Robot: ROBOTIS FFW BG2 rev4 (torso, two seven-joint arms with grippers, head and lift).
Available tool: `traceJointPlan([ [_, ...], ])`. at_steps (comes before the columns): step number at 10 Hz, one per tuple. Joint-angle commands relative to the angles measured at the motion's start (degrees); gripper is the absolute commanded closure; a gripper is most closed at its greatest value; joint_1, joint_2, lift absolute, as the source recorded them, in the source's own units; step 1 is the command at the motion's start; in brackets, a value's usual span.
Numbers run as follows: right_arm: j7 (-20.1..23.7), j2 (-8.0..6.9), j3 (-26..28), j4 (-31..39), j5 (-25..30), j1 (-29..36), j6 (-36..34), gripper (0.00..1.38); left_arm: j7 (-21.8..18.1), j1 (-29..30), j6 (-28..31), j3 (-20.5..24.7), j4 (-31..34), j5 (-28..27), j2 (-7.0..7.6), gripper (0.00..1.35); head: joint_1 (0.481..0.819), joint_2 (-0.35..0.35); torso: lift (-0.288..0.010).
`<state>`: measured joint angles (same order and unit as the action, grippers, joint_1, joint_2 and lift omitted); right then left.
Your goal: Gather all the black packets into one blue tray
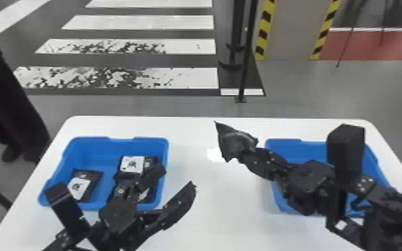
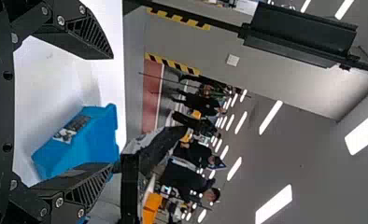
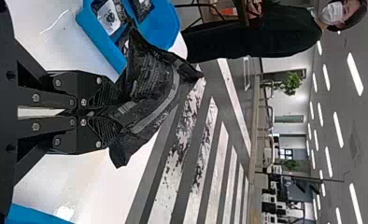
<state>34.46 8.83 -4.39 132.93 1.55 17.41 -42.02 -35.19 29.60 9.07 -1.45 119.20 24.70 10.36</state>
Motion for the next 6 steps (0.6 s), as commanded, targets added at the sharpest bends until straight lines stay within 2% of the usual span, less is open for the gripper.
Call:
traceJointPlan([
  [1,0.1,0.13,-0.6,-0.4,0.0,-0.1,0.0,1.10,-0.3,-1.9,0.2,-2.4,0.0,4.1,0.54,0.23,0.695,0.010,-0.110],
  [4,0.5,0.40,-2.1,-1.7,0.8,-0.7,-0.3,1.10,-0.7,-3.9,0.8,-3.6,-0.2,4.5,0.71,0.23,0.695,-0.022,-0.110],
  [6,1.1,0.66,-3.7,-1.4,1.4,-0.8,-0.4,1.10,-0.7,-6.5,-0.1,-4.7,-3.7,5.7,0.45,0.23,0.695,-0.018,-0.110],
])
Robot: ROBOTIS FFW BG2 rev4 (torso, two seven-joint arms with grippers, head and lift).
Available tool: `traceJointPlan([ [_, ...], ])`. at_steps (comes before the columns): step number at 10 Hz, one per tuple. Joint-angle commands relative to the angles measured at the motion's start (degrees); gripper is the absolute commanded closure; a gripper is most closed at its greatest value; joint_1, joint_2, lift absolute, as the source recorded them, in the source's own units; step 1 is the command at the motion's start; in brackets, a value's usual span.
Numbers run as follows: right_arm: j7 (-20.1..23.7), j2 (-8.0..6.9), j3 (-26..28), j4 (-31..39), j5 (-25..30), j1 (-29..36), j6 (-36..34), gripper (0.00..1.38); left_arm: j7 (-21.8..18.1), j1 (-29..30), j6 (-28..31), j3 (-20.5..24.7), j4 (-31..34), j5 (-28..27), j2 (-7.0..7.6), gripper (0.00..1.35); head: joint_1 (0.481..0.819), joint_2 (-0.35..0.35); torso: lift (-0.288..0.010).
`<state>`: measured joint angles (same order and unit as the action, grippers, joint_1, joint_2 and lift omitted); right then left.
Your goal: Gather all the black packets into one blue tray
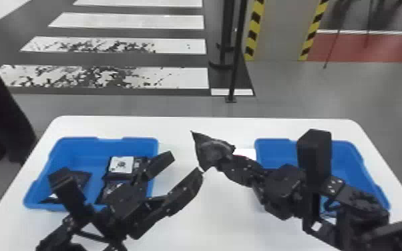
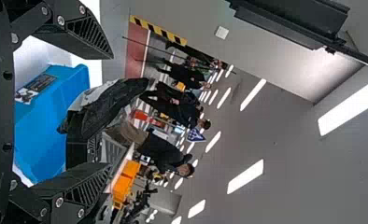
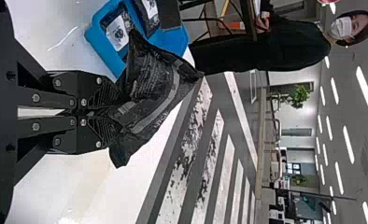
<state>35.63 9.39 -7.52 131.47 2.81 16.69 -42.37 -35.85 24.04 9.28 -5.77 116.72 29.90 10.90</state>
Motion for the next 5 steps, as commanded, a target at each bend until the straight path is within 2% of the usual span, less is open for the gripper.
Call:
traceJointPlan([
  [1,0.1,0.19,-1.3,0.1,0.2,-0.2,-0.1,1.10,0.0,-2.0,-0.8,-0.7,-2.2,0.4,-0.17,0.23,0.695,-0.012,-0.110],
  [3,0.6,0.36,-2.0,0.1,0.2,-0.2,-0.2,1.10,0.1,-3.5,-2.7,-1.2,-4.4,0.5,-0.44,0.25,0.695,-0.002,-0.110],
  [4,0.8,0.45,-2.3,0.1,0.3,-0.2,-0.5,1.10,0.1,-4.4,-2.8,-1.8,-5.4,0.5,-0.53,0.33,0.695,0.005,-0.110],
  [5,0.8,0.45,-2.4,0.1,0.3,-0.2,-0.7,1.10,0.1,-5.1,-2.8,-2.6,-6.7,1.3,-0.44,0.57,0.695,0.009,-0.110],
])
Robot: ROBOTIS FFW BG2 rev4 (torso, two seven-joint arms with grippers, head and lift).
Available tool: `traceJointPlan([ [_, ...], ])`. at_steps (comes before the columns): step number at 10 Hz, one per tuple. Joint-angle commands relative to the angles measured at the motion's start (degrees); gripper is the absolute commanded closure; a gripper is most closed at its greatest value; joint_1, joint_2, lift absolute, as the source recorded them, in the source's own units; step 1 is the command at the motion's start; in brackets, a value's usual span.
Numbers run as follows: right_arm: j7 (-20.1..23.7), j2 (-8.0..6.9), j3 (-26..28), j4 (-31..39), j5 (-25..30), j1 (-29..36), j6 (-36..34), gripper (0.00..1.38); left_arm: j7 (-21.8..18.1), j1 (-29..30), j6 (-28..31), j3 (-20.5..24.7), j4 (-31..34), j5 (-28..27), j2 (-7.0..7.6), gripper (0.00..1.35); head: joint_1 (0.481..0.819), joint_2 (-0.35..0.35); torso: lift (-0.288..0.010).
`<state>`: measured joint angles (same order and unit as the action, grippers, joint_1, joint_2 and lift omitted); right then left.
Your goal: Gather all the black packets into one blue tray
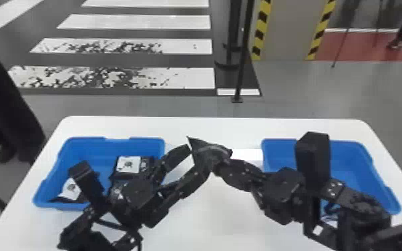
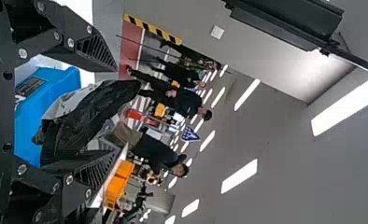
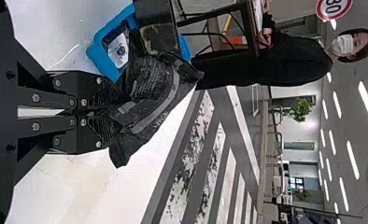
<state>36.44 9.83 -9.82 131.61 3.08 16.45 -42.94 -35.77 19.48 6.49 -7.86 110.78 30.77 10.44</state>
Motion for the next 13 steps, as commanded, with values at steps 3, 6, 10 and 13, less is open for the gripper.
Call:
traceJointPlan([
  [3,0.3,0.01,-0.3,-0.1,0.0,-0.1,-0.4,1.10,-0.7,-2.9,-2.4,-1.7,-3.1,-3.0,0.19,1.05,0.695,0.001,-0.110],
  [6,0.4,0.10,-0.5,-0.1,0.0,-0.3,-0.5,1.10,0.2,-2.9,-5.5,-2.3,-3.6,-2.8,0.02,1.21,0.695,-0.002,-0.110],
  [10,0.4,-0.17,0.7,-1.0,-4.5,0.1,-1.6,0.12,0.2,-2.5,-8.9,-0.3,-3.7,-5.5,-0.16,1.21,0.695,0.014,-0.110],
  [13,0.4,-0.87,3.9,-2.0,-4.7,1.7,-1.5,0.15,-0.6,-1.1,-10.2,6.9,-3.7,-10.7,-0.16,1.21,0.695,0.043,-0.110],
])
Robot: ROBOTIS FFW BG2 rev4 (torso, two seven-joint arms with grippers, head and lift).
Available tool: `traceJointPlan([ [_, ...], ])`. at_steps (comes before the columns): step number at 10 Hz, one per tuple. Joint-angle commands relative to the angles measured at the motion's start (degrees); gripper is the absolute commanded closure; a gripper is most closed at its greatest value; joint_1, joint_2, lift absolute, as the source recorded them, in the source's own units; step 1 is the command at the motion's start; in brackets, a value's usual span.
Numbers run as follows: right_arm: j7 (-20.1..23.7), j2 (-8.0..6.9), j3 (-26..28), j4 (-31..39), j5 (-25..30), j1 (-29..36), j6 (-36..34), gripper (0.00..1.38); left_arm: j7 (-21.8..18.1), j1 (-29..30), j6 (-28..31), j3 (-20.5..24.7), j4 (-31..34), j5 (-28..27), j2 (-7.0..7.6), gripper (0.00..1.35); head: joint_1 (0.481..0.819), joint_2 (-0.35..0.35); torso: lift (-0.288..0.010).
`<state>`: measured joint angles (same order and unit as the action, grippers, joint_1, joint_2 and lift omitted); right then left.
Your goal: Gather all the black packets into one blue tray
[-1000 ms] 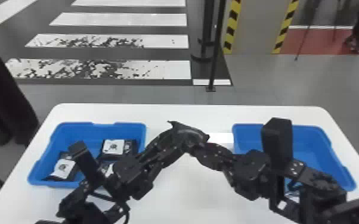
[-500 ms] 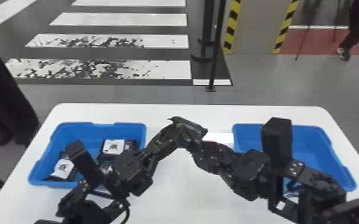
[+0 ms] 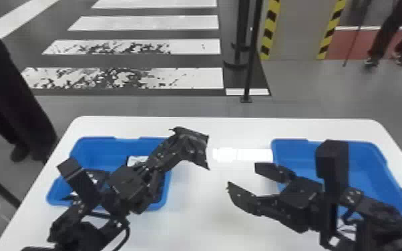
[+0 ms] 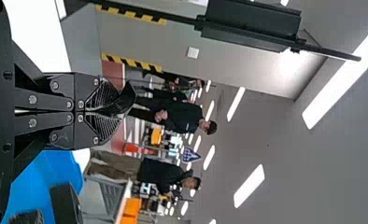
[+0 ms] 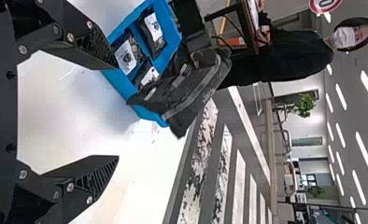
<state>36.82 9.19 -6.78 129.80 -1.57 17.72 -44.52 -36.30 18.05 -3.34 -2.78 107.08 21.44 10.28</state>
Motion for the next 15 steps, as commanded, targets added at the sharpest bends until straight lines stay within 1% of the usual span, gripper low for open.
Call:
traceJointPlan([
  [1,0.0,-0.66,2.8,-1.3,-0.6,1.7,2.6,0.15,-0.3,0.9,-0.9,5.3,0.0,-3.5,0.00,1.21,0.695,0.058,-0.110],
  [2,-0.2,-1.28,4.5,-2.3,-1.6,3.1,4.9,0.16,-0.3,1.5,-1.2,9.3,0.0,-6.0,-0.09,1.21,0.695,0.076,-0.110],
  [3,-1.1,-1.98,6.3,-2.0,-1.9,4.8,5.6,0.16,-0.3,1.9,-1.0,13.5,0.0,-9.2,-0.35,1.21,0.695,0.106,-0.110],
  [4,-1.7,-2.77,8.0,-2.0,-2.5,6.2,5.7,0.16,-0.3,1.9,-0.2,17.3,0.0,-13.8,-0.61,1.21,0.695,0.119,-0.110],
  [5,-1.7,-2.86,8.6,-2.2,-2.4,6.6,5.7,0.16,-0.3,1.4,0.9,19.9,0.0,-18.4,-0.44,1.21,0.695,0.149,-0.110],
  [6,-1.7,-2.95,8.8,-2.0,-2.5,7.0,5.7,0.16,-0.3,1.2,1.9,21.1,0.0,-20.9,-0.09,1.20,0.695,0.182,-0.110],
  [7,-2.0,-3.39,10.0,-1.8,-2.8,7.7,6.4,0.16,-0.3,1.4,3.1,22.3,0.0,-23.0,-0.09,1.08,0.695,0.209,-0.110],
  [8,-2.8,-4.09,11.7,-1.2,-3.0,9.1,7.4,0.16,-0.3,1.8,4.2,22.9,0.0,-23.4,-0.17,0.68,0.695,0.219,-0.110],
  [9,-3.3,-4.62,13.2,-0.9,-3.6,10.3,8.9,0.16,-0.3,2.6,4.0,23.9,0.0,-23.5,-0.61,0.22,0.695,0.227,-0.110],
  [10,-4.0,-4.97,14.2,-0.9,-4.1,11.2,11.6,0.16,-0.3,3.6,3.6,24.8,0.0,-23.6,-1.05,0.05,0.695,0.223,-0.110],
  [11,-5.1,-5.76,15.5,-1.3,-4.9,12.5,16.3,0.16,-0.1,5.3,1.6,25.4,0.1,-23.5,-1.58,0.14,0.695,0.220,-0.110],
  [12,-6.2,-6.46,16.7,-2.7,-6.3,14.1,22.3,0.16,0.1,7.7,-1.0,25.6,1.1,-22.3,-2.19,0.18,0.695,0.215,-0.110],
  [13,-7.6,-6.99,17.6,-5.8,-8.3,15.7,31.4,0.16,0.4,11.2,-2.4,25.1,2.8,-20.6,-3.25,0.19,0.695,0.208,-0.110],
  [14,-8.8,-7.60,18.4,-7.9,-10.1,18.0,39.0,0.16,1.1,15.3,-4.4,22.7,4.9,-18.5,-3.86,0.19,0.695,0.187,-0.110],
  [15,-11.2,-8.57,19.2,-8.5,-10.7,21.1,45.5,0.16,1.9,19.8,-5.8,21.7,7.7,-16.9,-5.18,0.19,0.695,0.151,-0.110],
])
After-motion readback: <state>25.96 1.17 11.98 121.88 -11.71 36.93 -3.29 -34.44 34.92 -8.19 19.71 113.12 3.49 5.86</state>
